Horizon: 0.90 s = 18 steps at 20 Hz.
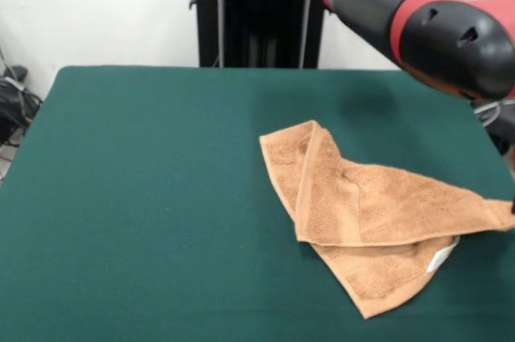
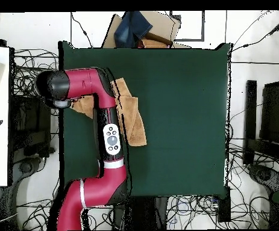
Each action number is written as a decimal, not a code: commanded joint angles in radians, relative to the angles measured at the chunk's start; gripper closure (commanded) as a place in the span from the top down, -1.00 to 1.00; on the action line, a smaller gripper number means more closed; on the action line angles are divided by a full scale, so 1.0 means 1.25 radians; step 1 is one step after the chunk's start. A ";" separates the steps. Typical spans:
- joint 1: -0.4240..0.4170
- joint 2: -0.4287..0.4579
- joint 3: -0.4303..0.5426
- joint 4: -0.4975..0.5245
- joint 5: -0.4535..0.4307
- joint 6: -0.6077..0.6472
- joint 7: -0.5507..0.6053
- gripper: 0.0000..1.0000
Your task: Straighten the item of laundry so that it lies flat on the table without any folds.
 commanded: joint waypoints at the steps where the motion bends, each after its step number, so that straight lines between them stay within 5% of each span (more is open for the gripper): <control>1: -0.007 -0.007 -0.021 0.194 0.008 -0.049 -0.097 1.00; 4: 0.002 0.055 0.009 0.065 0.003 -0.034 -0.093 1.00; 10: 0.000 0.045 0.020 0.097 0.024 -0.044 -0.071 1.00; 11: 0.000 0.045 0.026 0.107 0.031 -0.040 -0.060 -1.00; 18: -0.036 0.049 0.052 0.183 0.090 -0.083 -0.112 -1.00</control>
